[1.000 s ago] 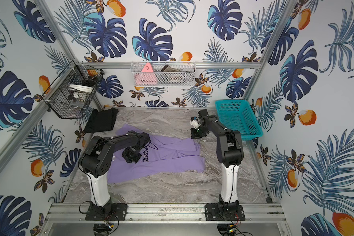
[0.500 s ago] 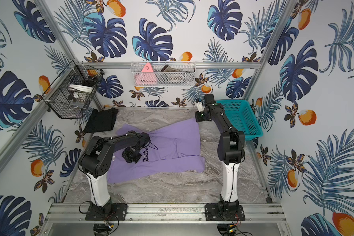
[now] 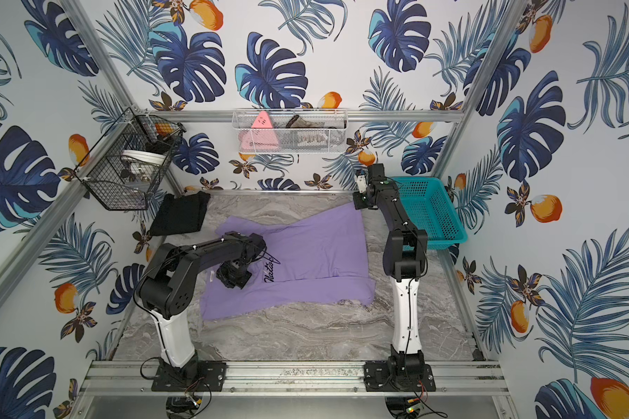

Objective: Fold and stack t-shirts
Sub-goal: Flatten out the T-shirt at the center of the board.

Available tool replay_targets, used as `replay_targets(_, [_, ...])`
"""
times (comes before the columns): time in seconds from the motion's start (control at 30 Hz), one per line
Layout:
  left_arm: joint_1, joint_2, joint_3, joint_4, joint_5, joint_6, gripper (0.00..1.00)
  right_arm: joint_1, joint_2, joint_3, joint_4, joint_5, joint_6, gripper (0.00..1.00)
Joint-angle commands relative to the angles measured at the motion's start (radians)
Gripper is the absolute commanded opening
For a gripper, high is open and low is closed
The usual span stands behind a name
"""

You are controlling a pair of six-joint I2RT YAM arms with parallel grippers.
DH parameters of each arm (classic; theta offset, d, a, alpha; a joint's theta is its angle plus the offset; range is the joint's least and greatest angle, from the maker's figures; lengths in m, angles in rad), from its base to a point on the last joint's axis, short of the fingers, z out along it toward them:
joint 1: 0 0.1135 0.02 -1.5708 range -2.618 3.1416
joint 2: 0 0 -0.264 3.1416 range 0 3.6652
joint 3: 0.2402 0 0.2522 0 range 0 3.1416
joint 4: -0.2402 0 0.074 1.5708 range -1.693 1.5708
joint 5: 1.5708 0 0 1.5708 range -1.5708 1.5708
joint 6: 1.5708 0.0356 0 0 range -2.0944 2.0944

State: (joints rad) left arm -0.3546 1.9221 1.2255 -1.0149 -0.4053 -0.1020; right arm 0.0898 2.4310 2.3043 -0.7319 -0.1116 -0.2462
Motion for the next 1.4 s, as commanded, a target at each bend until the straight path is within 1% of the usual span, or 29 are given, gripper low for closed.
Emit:
replay_targets(0.0, [-0.001, -0.009, -0.002, -0.015, -0.011, 0.016, 0.0, 0.007, -0.006, -0.015, 0.053, 0.122, 0.029, 0.5])
replay_targets(0.03, [0.0, -0.008, -0.001, -0.014, -0.012, 0.016, 0.0, 0.008, -0.009, -0.017, 0.052, 0.128, 0.027, 0.71])
replay_targets(0.07, [0.0, -0.008, 0.001, -0.016, -0.015, 0.016, 0.0, 0.008, -0.013, -0.02, 0.051, 0.133, 0.024, 0.84])
replay_targets(0.1, [0.0, -0.01, 0.005, -0.019, -0.014, 0.016, 0.0, 0.011, -0.025, -0.029, 0.055, 0.142, 0.025, 0.93])
replay_targets(0.13, [0.0, -0.012, 0.011, -0.023, -0.011, 0.018, 0.0, 0.016, -0.039, -0.038, 0.056, 0.147, 0.027, 0.95])
replay_targets(0.2, [-0.001, -0.016, 0.03, -0.039, 0.016, 0.029, 0.0, 0.03, -0.076, -0.064, 0.05, 0.131, 0.025, 0.96])
replay_targets(0.3, [0.001, 0.012, 0.132, -0.09, 0.077, 0.045, 0.0, 0.06, -0.149, -0.126, 0.04, 0.089, 0.034, 0.95])
replay_targets(0.33, [0.001, 0.029, 0.186, -0.109, 0.089, 0.043, 0.13, 0.071, -0.174, -0.15, 0.036, 0.072, 0.04, 0.94])
replay_targets(0.4, [0.007, 0.06, 0.281, -0.119, 0.123, 0.051, 0.5, 0.093, -0.217, -0.196, 0.028, 0.042, 0.051, 0.94])
replay_targets(0.43, [0.01, 0.075, 0.329, -0.12, 0.132, 0.052, 0.61, 0.106, -0.237, -0.22, 0.025, 0.031, 0.05, 0.94])
replay_targets(0.47, [0.016, 0.09, 0.371, -0.119, 0.141, 0.053, 0.66, 0.116, -0.254, -0.239, 0.022, 0.027, 0.049, 0.93])
replay_targets(0.53, [0.041, 0.13, 0.459, -0.099, 0.175, 0.058, 0.69, 0.135, -0.284, -0.279, 0.025, 0.026, 0.042, 0.93])
replay_targets(0.67, [0.119, 0.256, 0.611, -0.064, 0.166, 0.048, 0.69, 0.145, -0.334, -0.339, 0.025, 0.028, 0.031, 0.91])
replay_targets(0.77, [0.165, 0.354, 0.698, -0.061, 0.18, 0.051, 0.63, 0.145, -0.386, -0.402, 0.031, 0.038, 0.02, 0.91])
replay_targets(0.83, [0.179, 0.378, 0.713, -0.046, 0.205, 0.053, 0.6, 0.145, -0.438, -0.452, 0.035, 0.043, 0.012, 0.9])
replay_targets(0.97, [0.179, 0.381, 0.706, -0.013, 0.239, 0.05, 0.59, 0.139, -0.518, -0.546, 0.045, 0.042, 0.001, 0.9])
replay_targets(1.17, [0.179, 0.399, 0.709, 0.009, 0.231, 0.05, 0.55, 0.128, -0.598, -0.637, 0.051, 0.029, 0.001, 0.9])
replay_targets(1.23, [0.179, 0.407, 0.715, 0.015, 0.231, 0.053, 0.45, 0.127, -0.611, -0.648, 0.051, 0.027, 0.002, 0.9])
replay_targets(1.37, [0.179, 0.432, 0.75, 0.004, 0.228, 0.051, 0.11, 0.128, -0.632, -0.659, 0.051, 0.024, 0.008, 0.9])
